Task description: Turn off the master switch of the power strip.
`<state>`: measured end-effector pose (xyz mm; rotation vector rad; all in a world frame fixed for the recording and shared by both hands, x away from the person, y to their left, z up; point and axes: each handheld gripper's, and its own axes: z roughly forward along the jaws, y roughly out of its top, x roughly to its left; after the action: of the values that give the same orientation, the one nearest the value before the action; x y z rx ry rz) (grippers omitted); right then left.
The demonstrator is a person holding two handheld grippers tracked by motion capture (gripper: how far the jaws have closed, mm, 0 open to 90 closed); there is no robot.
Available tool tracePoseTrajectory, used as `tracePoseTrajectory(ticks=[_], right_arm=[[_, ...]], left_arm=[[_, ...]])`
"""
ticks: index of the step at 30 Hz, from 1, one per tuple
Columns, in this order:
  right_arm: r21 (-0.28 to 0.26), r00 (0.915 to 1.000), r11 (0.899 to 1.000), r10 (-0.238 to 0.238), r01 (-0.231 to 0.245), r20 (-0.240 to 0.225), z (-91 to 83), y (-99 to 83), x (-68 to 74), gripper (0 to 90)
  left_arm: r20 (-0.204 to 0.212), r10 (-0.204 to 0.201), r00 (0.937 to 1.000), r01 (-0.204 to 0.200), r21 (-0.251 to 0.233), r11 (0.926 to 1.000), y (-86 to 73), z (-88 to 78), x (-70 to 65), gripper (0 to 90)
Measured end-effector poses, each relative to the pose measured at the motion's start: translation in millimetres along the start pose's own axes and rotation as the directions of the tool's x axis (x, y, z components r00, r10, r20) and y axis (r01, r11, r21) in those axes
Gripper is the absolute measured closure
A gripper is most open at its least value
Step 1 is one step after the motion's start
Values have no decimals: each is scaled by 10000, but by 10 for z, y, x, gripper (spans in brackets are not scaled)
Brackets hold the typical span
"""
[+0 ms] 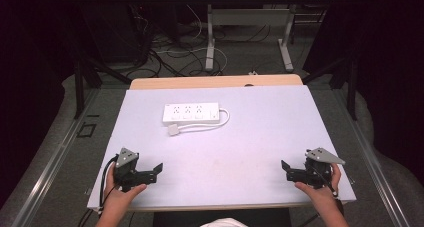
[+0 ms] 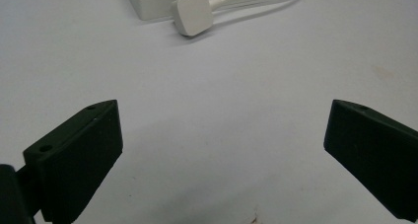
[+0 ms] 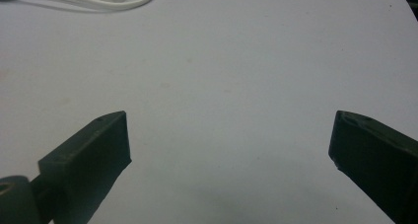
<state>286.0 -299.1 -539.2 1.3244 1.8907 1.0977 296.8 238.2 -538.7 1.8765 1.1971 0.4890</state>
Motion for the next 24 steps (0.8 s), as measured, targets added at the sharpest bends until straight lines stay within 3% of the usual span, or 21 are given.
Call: tracePoseTrajectory(ticks=[1, 2, 12, 14, 18, 21, 24], right_arm=[[479, 9999, 9988, 86, -80, -133, -27, 1, -7, 18], [201, 9998, 9996, 176, -174, -55, 5, -16, 0, 18], [141, 9998, 9999, -82, 80, 194, 33, 8, 31, 65], [187, 9999, 9998, -18, 15, 147, 42, 15, 52, 65], [268, 9999, 9995, -139, 139, -27, 45, 48, 91, 118], [-71, 9997, 9997, -230, 230, 30, 75, 81, 149, 135], [155, 9988, 9988, -454, 457, -163, 65, 132, 195, 140]], left_arm=[[57, 37, 10000, -37, 38, 10000, 3, 14, -7, 17], [82, 59, 9999, -60, 88, 9999, 2, 16, -12, 17], [88, 238, 9997, -239, 157, 9996, -31, -14, -53, 11], [14, 492, 9988, -492, 227, 9985, -38, 0, -74, 9], [167, 263, 9995, -267, 277, 9993, -61, 8, -105, 9], [168, 302, 9994, -307, 295, 9991, -72, -3, -109, 9], [180, 215, 9996, -220, 282, 9994, -77, -21, -109, 10]])
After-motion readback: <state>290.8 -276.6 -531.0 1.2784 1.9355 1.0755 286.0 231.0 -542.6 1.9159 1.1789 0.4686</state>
